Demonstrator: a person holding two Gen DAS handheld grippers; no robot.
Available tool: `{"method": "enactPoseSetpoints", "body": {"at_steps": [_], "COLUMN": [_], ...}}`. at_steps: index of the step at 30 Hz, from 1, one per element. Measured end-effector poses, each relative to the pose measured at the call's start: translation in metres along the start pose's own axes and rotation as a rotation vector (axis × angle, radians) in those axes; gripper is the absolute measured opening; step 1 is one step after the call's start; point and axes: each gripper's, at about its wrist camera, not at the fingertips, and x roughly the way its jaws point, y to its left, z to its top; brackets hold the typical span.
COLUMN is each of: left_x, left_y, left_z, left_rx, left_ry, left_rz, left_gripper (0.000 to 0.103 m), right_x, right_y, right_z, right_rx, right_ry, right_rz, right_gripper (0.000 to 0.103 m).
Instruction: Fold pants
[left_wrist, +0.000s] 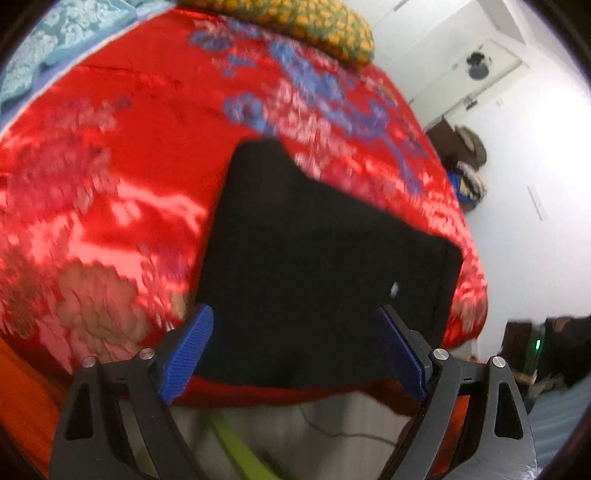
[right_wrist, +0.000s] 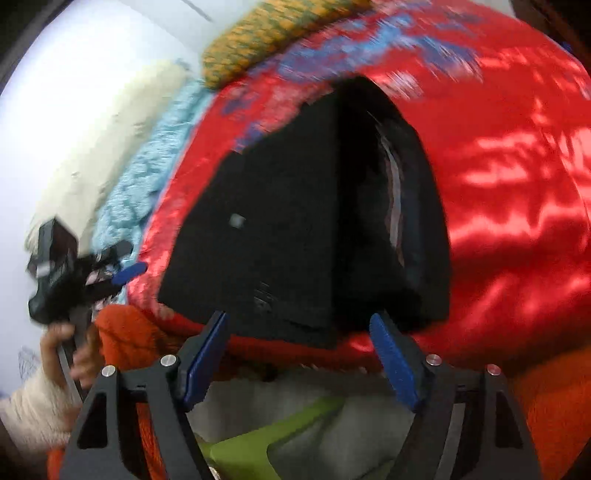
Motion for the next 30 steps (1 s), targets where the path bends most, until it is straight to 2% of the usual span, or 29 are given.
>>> {"method": "enactPoseSetpoints", "body": {"at_steps": [1, 2, 3, 4, 7, 9, 11, 14, 16, 17, 18, 20, 21, 24, 27, 28, 30], "left_x": [-0.002, 0.0, 0.001, 0.0, -0.003, -0.003, -0.007, -0.01, -0.008, -0.007, -0.005, -0.004, -0.003, 0.004, 0.011, 0.012, 0.015], "left_y": [-0.004, -0.006, -0.007, -0.008, -0.01, -0.005, -0.002, -0.002, -0.005, -0.007, -0.008, -0.012, -0.013, -0.015, -0.016, -0.017, -0.02], "left_z": [-0.005, -0.008, -0.009, -0.01, -0.01, -0.007, -0.005, -0.004, -0.005, -0.007, -0.008, -0.013, -0.015, -0.02, -0.02, -0.02, -0.019], "left_rx": [0.011, 0.022, 0.033, 0.048, 0.071, 0.058, 0.043, 0.043, 0.054, 0.063, 0.07, 0.095, 0.105, 0.12, 0.117, 0.124, 0.142], "left_ry": [0.015, 0.028, 0.034, 0.031, 0.014, -0.001, -0.02, -0.042, -0.036, -0.032, -0.029, -0.02, -0.018, 0.003, 0.025, 0.025, 0.023], "left_rz": [-0.002, -0.005, -0.004, 0.0, -0.005, -0.016, -0.025, -0.034, -0.035, -0.036, -0.036, -0.03, -0.026, -0.013, -0.02, -0.017, -0.007], "left_gripper": [0.09, 0.09, 0.09, 0.09, 0.09, 0.09, 0.09, 0.09, 0.09, 0.09, 0.09, 0.09, 0.09, 0.09, 0.09, 0.09, 0.09], "right_x": [0.005, 0.007, 0.009, 0.011, 0.001, -0.02, -0.05, -0.068, -0.058, -0.045, -0.035, -0.02, -0.019, -0.027, -0.048, -0.048, -0.032], "right_y": [-0.003, -0.006, -0.008, -0.011, -0.002, 0.019, 0.045, 0.058, 0.049, 0.033, 0.02, -0.023, -0.032, -0.036, -0.02, -0.018, -0.029], "right_z": [0.001, 0.001, 0.001, 0.001, 0.004, 0.009, 0.022, 0.044, 0.054, 0.057, 0.055, 0.04, 0.034, 0.028, 0.03, 0.03, 0.024], "right_rx": [0.015, 0.034, 0.067, 0.104, 0.088, 0.002, -0.111, -0.182, -0.186, -0.184, -0.161, -0.012, 0.013, 0.019, -0.021, -0.026, 0.0], "right_ry": [0.015, 0.017, 0.016, 0.011, -0.026, -0.076, -0.172, -0.239, -0.226, -0.2, -0.168, -0.096, -0.091, -0.112, -0.158, -0.155, -0.093], "right_rz": [-0.026, -0.017, 0.033, 0.08, 0.032, -0.006, -0.053, -0.086, -0.146, -0.214, -0.242, -0.179, -0.166, -0.163, -0.149, -0.152, -0.167], "right_gripper": [0.074, 0.067, 0.061, 0.038, 0.021, 0.018, 0.017, 0.016, 0.015, 0.014, 0.014, 0.014, 0.014, 0.012, 0.012, 0.012, 0.012]}}
